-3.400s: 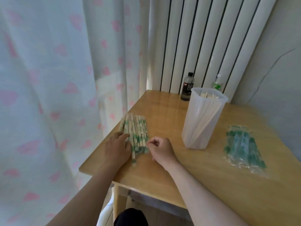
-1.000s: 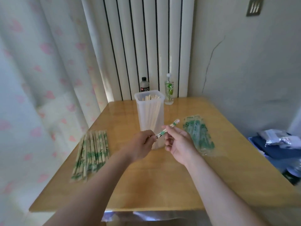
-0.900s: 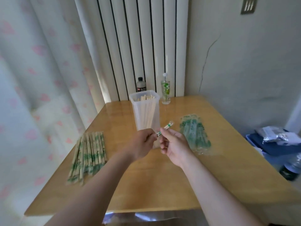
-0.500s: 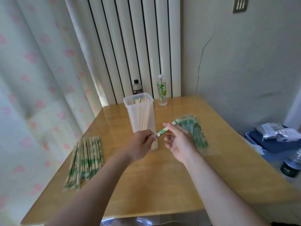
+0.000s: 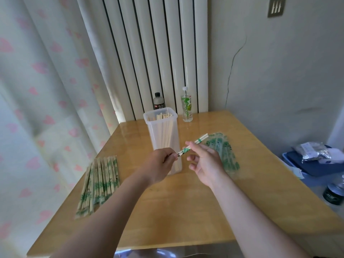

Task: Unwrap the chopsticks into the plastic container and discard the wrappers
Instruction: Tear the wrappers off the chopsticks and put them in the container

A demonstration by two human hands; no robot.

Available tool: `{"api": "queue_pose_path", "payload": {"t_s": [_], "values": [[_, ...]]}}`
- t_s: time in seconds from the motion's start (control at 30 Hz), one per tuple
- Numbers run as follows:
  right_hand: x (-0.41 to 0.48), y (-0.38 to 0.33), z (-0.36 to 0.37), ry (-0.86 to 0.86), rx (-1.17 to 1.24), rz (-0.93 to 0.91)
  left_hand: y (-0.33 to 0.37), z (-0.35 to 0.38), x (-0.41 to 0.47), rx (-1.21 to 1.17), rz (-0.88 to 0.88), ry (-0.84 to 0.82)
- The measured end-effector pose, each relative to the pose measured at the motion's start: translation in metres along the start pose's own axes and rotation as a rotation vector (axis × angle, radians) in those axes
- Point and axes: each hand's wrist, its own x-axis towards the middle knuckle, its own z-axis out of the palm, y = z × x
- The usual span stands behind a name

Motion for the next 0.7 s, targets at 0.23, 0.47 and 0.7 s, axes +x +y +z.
{"api": "queue_pose_path", "payload": {"t_s": [0.23,0.47,0.7], "values": [[0.003,-0.007,-0.002,0.038,-0.057,-0.029,-0.003,-0.007,-0.005,0.011,-0.022,-0.006],[-0.002,-0.001,0.009,0.021,-0.044,-0.014,0.000,-0.006,-0.002,-0.008,0.005,0.025],[0.001,-0.008,0.003,0.091,-0.048,-0.034,-0.001,-0.009,-0.005,-0.019,-0.012,0.011]]}}
